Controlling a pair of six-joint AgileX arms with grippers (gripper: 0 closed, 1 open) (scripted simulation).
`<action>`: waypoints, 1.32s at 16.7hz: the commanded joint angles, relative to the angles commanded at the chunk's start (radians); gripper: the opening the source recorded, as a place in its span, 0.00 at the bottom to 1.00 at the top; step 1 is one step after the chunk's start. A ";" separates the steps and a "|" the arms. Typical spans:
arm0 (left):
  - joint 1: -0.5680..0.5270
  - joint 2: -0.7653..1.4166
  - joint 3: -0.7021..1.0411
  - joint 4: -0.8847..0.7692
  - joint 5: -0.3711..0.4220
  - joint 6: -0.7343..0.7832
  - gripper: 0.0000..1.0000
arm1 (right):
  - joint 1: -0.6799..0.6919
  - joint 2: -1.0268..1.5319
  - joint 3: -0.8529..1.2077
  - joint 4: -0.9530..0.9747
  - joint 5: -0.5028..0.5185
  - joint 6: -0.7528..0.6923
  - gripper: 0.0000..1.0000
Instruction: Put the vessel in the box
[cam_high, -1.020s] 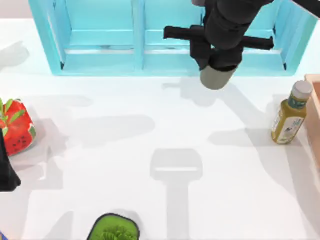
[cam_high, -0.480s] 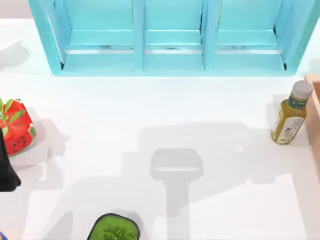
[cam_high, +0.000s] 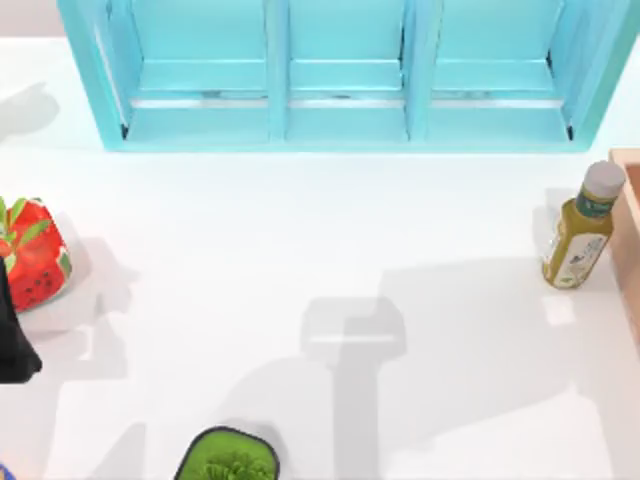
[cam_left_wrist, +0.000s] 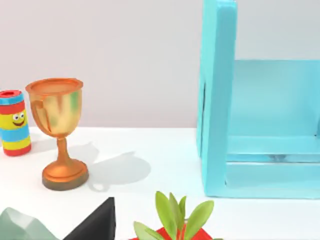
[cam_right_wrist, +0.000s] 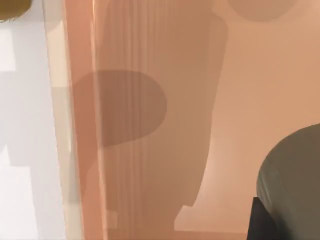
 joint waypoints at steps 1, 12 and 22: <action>0.000 0.000 0.000 0.000 0.000 0.000 1.00 | 0.000 0.000 -0.003 0.003 0.001 -0.001 0.00; 0.000 0.000 0.000 0.000 0.000 0.000 1.00 | -0.017 0.023 -0.227 0.250 -0.002 -0.015 0.00; 0.000 0.000 0.000 0.000 0.000 0.000 1.00 | -0.017 0.023 -0.227 0.250 -0.002 -0.015 0.68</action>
